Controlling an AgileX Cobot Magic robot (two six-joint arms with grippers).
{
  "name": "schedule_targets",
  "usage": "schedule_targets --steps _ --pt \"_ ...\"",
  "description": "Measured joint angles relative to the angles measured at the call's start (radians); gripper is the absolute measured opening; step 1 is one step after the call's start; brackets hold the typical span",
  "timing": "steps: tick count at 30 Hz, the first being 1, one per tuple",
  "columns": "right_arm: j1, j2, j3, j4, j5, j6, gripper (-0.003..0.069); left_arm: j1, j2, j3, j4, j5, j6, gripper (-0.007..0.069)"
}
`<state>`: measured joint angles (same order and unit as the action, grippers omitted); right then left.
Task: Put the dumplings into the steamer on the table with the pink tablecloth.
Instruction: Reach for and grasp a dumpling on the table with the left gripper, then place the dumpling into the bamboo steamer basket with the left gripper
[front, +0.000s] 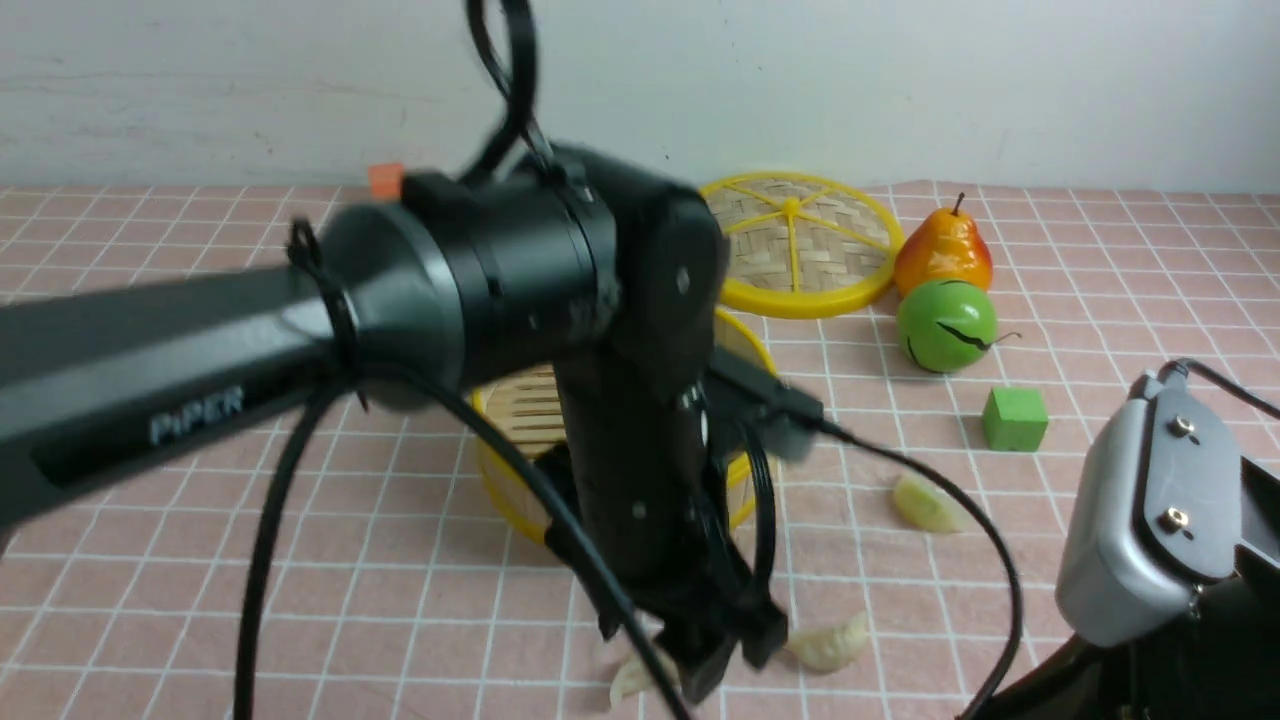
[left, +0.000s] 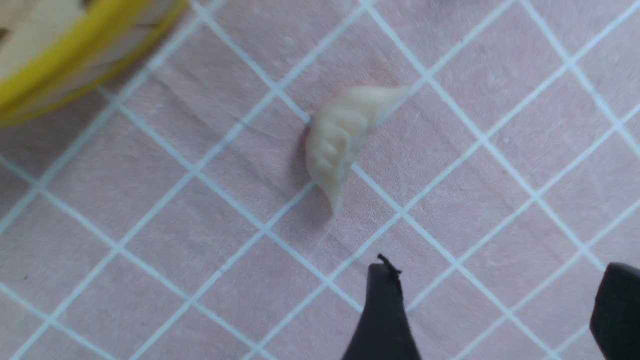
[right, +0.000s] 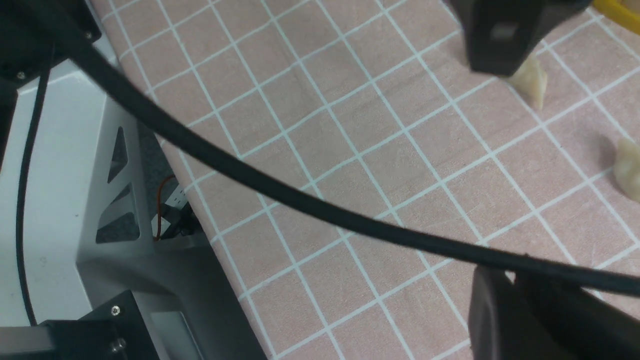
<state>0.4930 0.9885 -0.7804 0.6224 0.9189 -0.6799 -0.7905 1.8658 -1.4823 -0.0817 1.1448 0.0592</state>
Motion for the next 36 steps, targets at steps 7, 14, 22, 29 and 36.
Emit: schedule_targets --steps 7,14,22,29,36 --pt "0.0 0.0 0.002 -0.002 0.012 0.0 0.0078 -0.024 0.044 0.118 0.158 -0.262 0.007 0.0514" --pt "0.0 0.0 0.002 -0.01 0.015 -0.002 0.0085 -0.024 0.114 0.118 0.185 -0.331 0.012 0.049" --pt "0.0 0.0 0.002 -0.016 0.015 -0.004 0.0092 -0.026 0.127 0.114 0.181 -0.301 -0.041 0.021" --pt "0.0 0.0 0.002 -0.016 0.005 -0.004 0.0097 -0.009 0.028 -0.029 0.232 -0.185 -0.178 0.0196" --pt "0.0 0.0 0.002 -0.01 -0.005 -0.004 0.0102 0.163 0.007 -0.204 0.216 -0.122 -0.28 0.0196"
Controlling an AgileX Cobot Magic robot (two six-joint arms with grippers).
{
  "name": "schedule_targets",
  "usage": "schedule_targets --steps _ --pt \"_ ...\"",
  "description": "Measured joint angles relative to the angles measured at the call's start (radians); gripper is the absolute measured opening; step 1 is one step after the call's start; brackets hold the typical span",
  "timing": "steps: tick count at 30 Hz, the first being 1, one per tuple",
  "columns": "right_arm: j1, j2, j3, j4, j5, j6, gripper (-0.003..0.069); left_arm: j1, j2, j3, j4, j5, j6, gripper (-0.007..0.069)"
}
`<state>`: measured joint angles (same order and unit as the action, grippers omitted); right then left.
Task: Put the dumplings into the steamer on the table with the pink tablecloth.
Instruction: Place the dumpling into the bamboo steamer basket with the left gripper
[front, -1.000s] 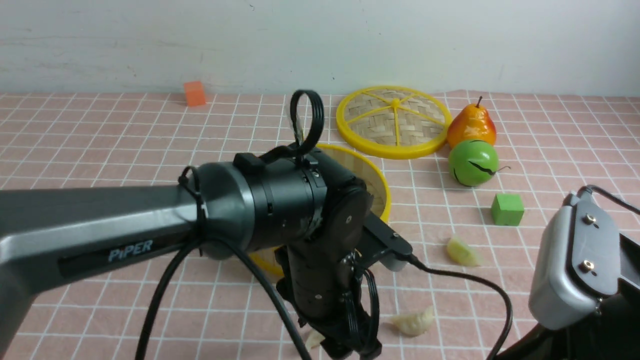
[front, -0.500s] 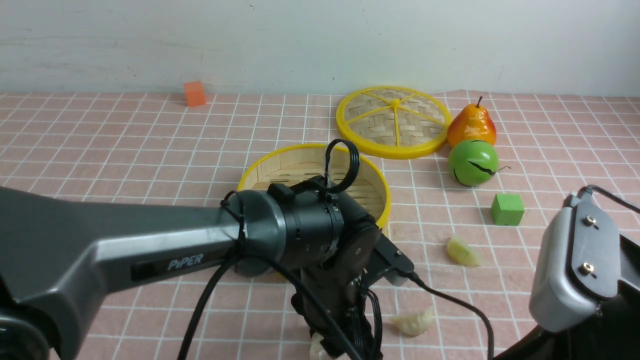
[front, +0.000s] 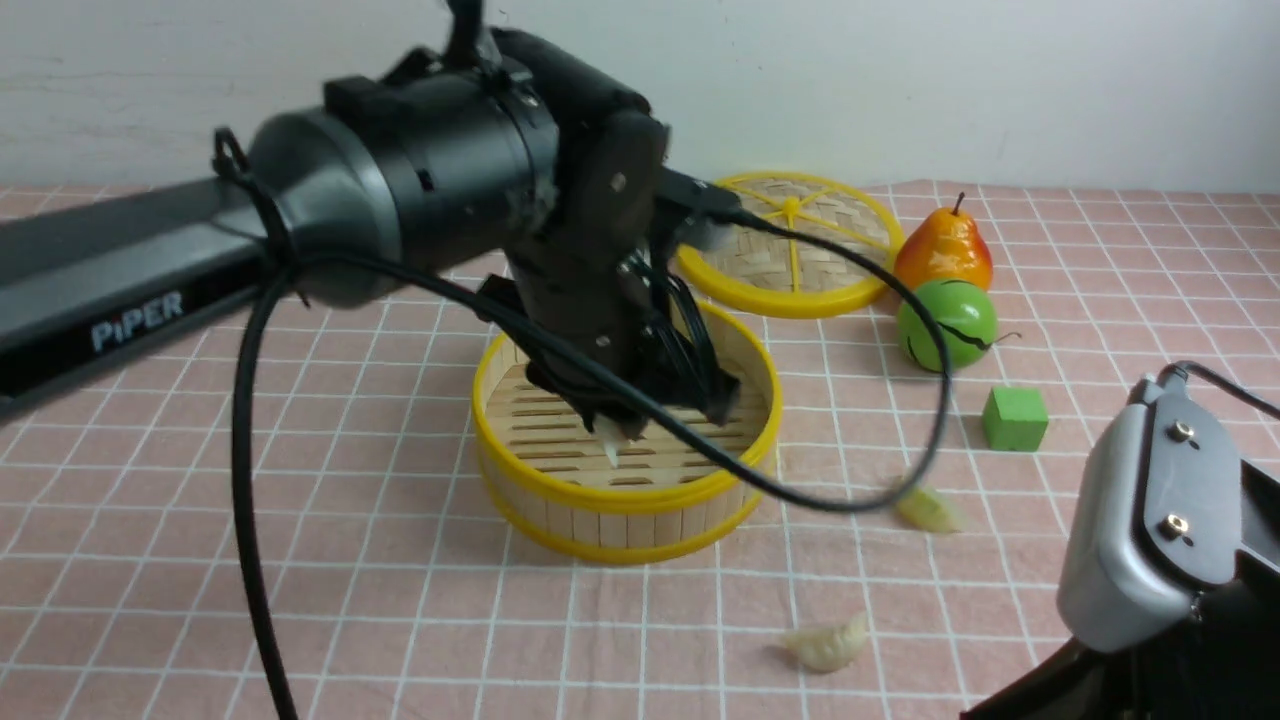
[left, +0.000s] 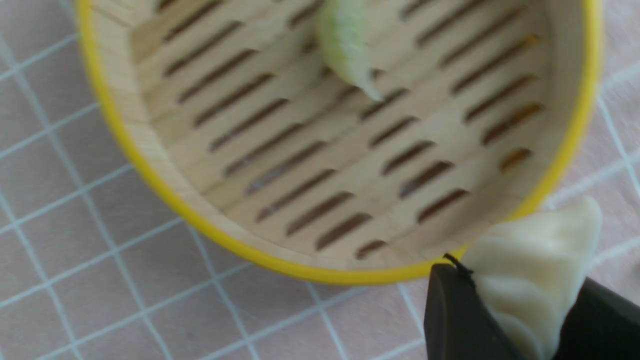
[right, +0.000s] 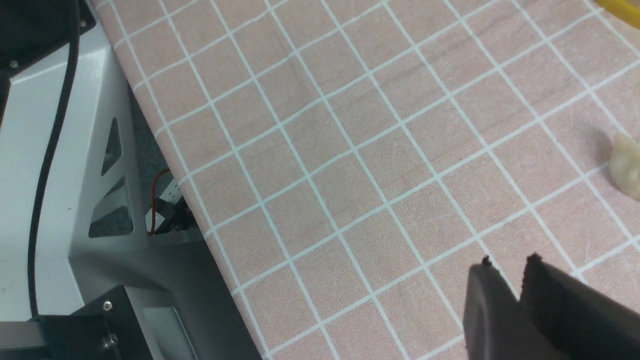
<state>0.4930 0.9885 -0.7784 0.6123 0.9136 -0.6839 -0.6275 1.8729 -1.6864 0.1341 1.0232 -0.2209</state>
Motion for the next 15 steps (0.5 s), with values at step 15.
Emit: schedule_targets --steps 15 --pt "0.0 0.0 0.0 0.025 -0.003 0.004 0.0113 0.146 0.229 -0.022 -0.063 -0.231 -0.01 0.0196"
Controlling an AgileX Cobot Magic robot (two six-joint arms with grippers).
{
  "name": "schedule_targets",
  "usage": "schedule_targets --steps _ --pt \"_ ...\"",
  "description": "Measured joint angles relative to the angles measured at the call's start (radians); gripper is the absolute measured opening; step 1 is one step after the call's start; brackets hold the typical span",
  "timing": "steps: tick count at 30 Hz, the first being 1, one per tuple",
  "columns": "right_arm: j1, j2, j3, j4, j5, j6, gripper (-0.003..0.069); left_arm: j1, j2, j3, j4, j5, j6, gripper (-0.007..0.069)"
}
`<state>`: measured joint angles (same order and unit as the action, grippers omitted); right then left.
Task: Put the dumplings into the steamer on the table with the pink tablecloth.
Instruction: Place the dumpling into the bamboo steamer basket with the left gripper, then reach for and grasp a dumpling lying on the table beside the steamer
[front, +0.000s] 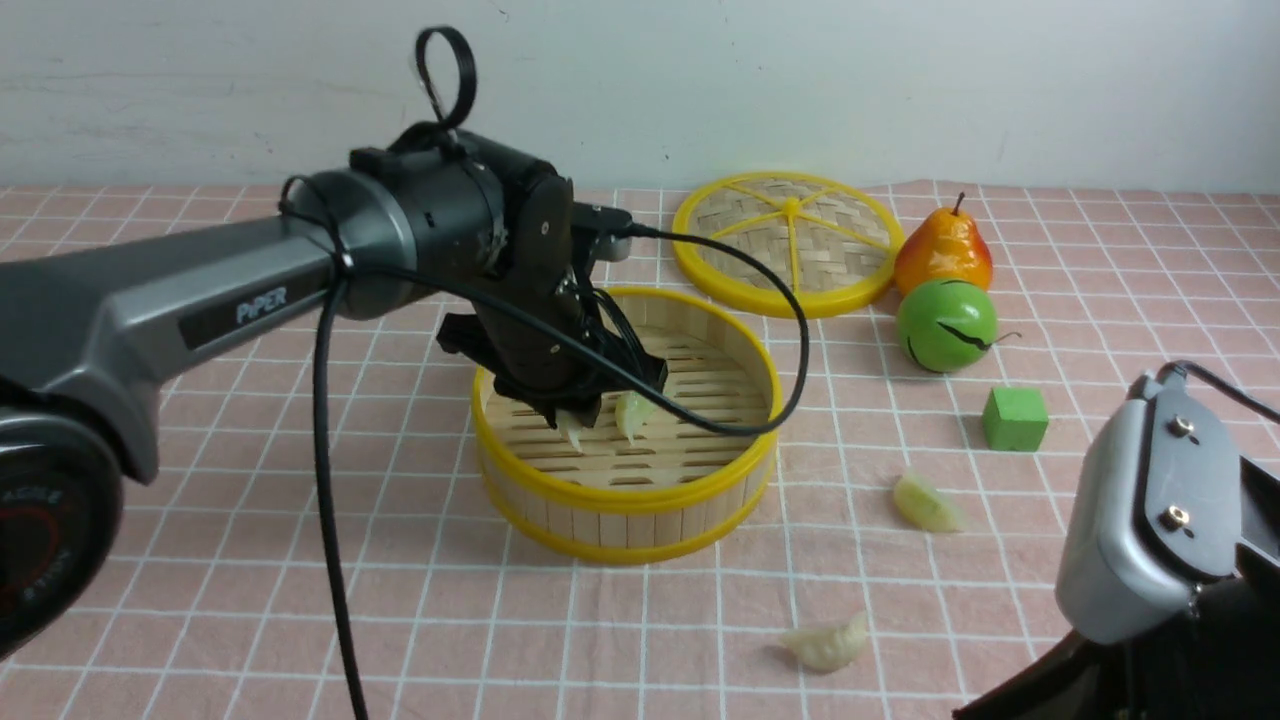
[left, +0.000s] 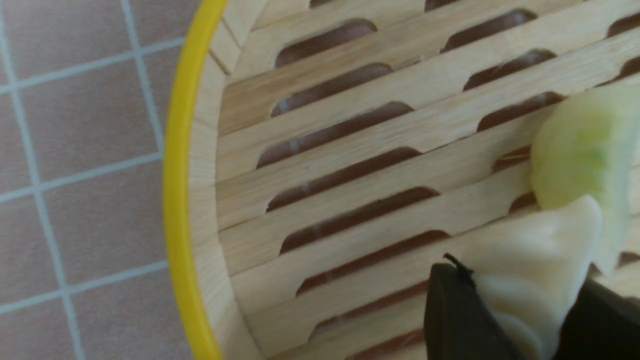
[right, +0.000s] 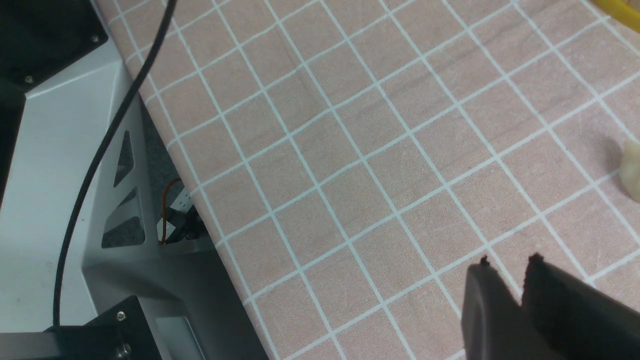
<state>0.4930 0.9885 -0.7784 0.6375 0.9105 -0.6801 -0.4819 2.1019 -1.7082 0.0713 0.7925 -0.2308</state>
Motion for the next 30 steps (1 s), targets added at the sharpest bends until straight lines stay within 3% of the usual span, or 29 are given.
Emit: schedule_targets --steps 3,8,11,14,20,22,24,26,30 --pt "0.0 0.0 0.0 -0.003 0.0 0.04 0.0113 0.0 0.039 0.0 0.005 -0.022 -0.016 0.0223" --pt "-0.01 0.007 -0.018 -0.093 0.005 0.18 0.0113 0.0 0.04 -0.036 0.01 0.017 -0.025 0.0338" --pt "-0.058 0.046 -0.075 -0.206 0.034 0.279 0.0113 0.0 0.016 -0.119 0.025 0.148 -0.026 0.0384" --pt "-0.144 0.121 -0.146 -0.259 0.05 0.299 0.0113 0.0 -0.043 -0.218 0.046 0.287 -0.025 0.0387" --pt "-0.284 0.3 -0.262 -0.19 0.057 0.202 0.0113 0.0 -0.267 -0.245 0.08 0.421 -0.01 0.0296" --pt "-0.296 0.377 -0.307 -0.122 0.088 0.108 0.0113 0.0 -0.398 -0.195 0.092 0.429 -0.009 0.0218" --pt "-0.288 0.408 -0.326 -0.087 0.111 0.055 0.0113 0.0 -0.476 -0.147 0.091 0.433 -0.009 0.0176" --pt "-0.247 0.458 -0.354 -0.061 0.14 -0.03 0.0113 0.0 -0.62 -0.022 0.068 0.438 -0.009 0.0087" --pt "-0.163 0.492 -0.363 -0.102 0.152 -0.13 0.0116 -0.001 -0.8 0.211 0.007 0.424 -0.007 0.0003"
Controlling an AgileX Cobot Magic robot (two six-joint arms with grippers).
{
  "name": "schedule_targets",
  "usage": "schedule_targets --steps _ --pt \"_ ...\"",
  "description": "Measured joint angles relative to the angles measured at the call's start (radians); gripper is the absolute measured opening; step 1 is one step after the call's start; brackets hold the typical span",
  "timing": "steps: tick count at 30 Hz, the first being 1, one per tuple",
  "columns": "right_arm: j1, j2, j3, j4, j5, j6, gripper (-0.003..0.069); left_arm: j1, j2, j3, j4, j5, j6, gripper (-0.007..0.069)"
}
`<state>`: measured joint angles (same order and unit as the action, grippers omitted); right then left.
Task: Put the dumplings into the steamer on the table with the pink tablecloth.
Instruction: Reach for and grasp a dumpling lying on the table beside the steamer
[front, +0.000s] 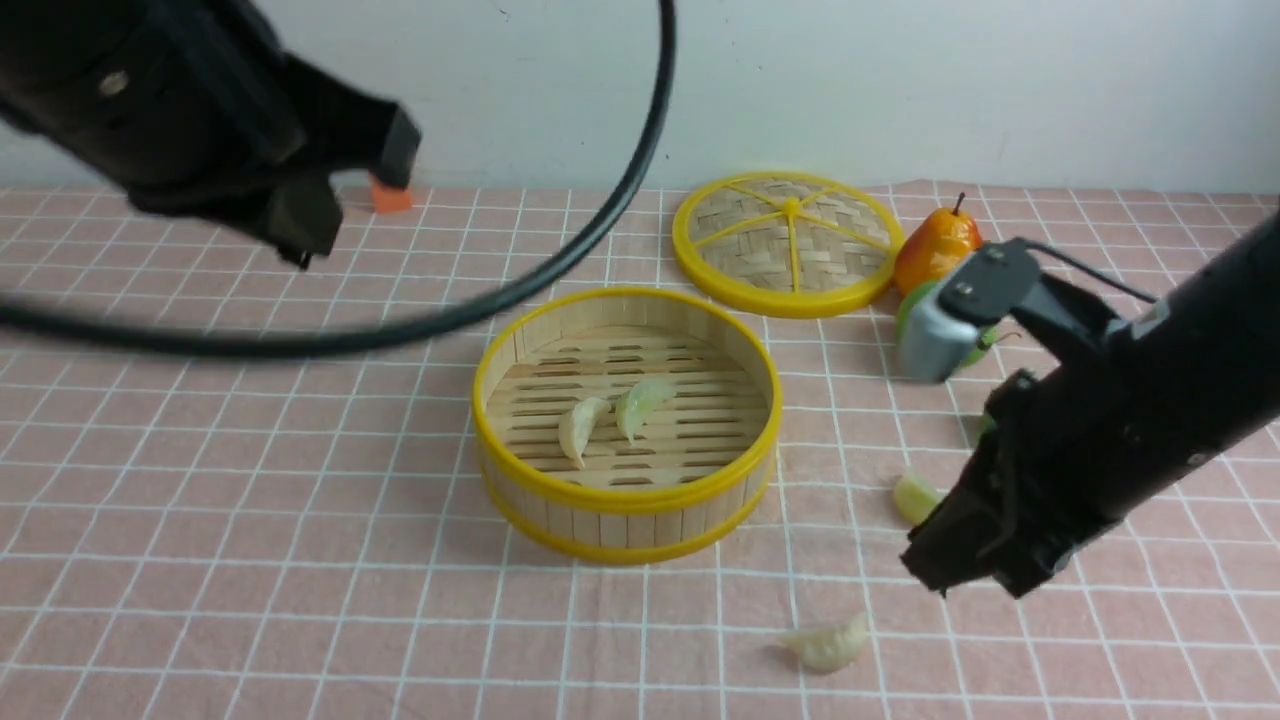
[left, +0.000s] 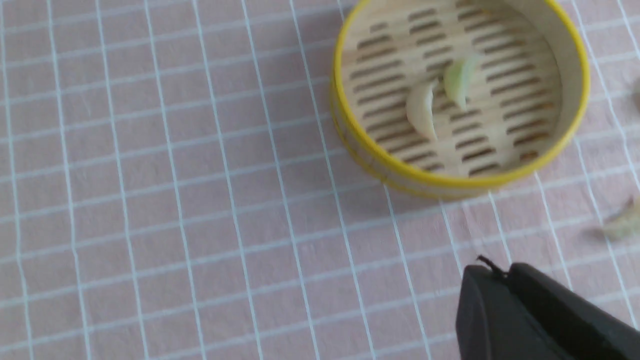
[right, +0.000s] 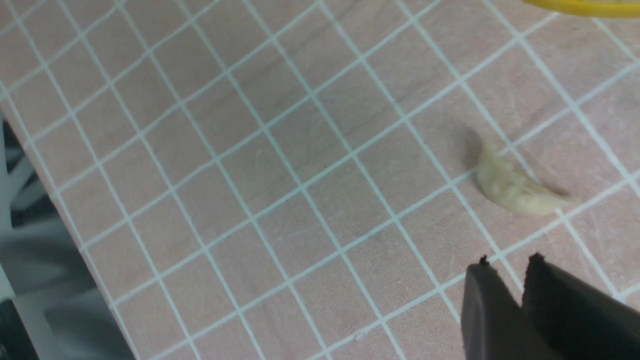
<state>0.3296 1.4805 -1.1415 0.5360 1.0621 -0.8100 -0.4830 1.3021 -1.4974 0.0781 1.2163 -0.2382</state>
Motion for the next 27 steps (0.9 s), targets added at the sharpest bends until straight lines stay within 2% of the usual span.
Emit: schedule_targets --steps 6,8,12,17,20,27 --pt "0.141 0.051 0.0 -0.16 -0.071 -0.097 0.0168 0.0 -0.313 0.4 -0.067 -0.096 0.005 -0.0013" --pt "0.161 0.061 -0.001 -0.19 -0.102 -0.099 0.0195 0.0 -0.371 0.454 -0.067 -0.113 0.007 -0.0013" --pt "0.201 0.097 -0.001 -0.303 -0.185 -0.102 0.0353 0.0 -0.556 0.635 -0.053 -0.17 0.008 -0.0013" --pt "0.202 0.172 -0.001 -0.35 -0.239 -0.109 0.0495 0.0 -0.632 0.716 -0.065 -0.195 0.008 -0.0013" --pt "0.202 0.224 -0.001 -0.363 -0.268 -0.146 0.0532 0.0 -0.636 0.736 -0.084 -0.201 0.008 -0.0013" --pt "0.202 0.356 -0.002 -0.368 -0.321 -0.31 0.0534 0.0 -0.637 0.78 -0.103 -0.228 0.008 -0.0013"
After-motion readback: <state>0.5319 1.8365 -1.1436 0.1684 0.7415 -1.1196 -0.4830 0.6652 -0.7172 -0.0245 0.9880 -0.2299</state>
